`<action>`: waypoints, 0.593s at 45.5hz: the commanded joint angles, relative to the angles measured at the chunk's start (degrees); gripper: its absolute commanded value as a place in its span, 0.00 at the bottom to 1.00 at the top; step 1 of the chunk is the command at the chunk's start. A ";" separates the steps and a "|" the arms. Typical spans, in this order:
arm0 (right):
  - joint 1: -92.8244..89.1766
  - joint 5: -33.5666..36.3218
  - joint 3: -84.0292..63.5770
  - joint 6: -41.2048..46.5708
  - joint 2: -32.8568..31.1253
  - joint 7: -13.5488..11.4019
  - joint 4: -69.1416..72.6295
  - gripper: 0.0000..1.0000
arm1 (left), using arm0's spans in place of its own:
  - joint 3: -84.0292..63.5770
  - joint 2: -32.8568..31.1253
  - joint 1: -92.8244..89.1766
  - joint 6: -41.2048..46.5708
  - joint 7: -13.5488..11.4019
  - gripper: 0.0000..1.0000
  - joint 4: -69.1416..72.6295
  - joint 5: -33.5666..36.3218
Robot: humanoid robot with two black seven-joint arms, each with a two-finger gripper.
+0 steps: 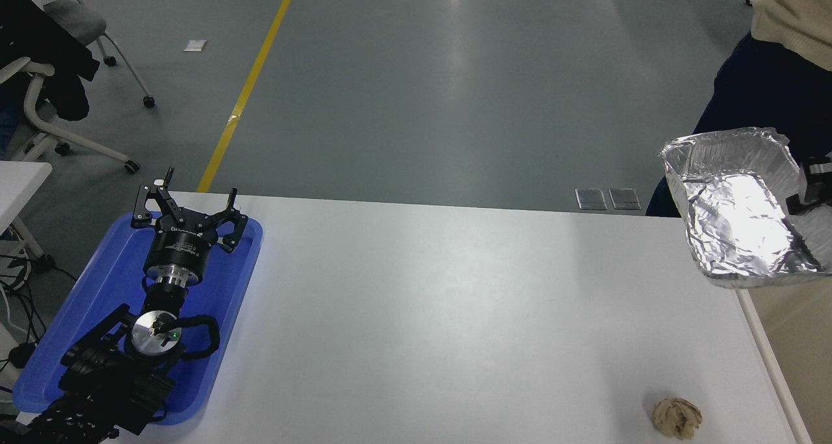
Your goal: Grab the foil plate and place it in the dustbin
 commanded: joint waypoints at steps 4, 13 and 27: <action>-6.88 -7.75 1.07 0.12 -3.24 1.00 -11.35 0.00 | 0.00 0.09 0.00 0.00 -0.01 1.00 0.02 -0.01; -20.49 -15.05 3.27 -2.76 -4.13 9.08 -26.29 0.00 | 0.00 0.09 0.00 0.00 -0.01 1.00 0.02 -0.01; -43.35 -14.88 3.35 -21.57 -3.07 11.29 -41.15 0.00 | 0.00 0.09 0.00 0.17 -0.10 1.00 0.02 -0.01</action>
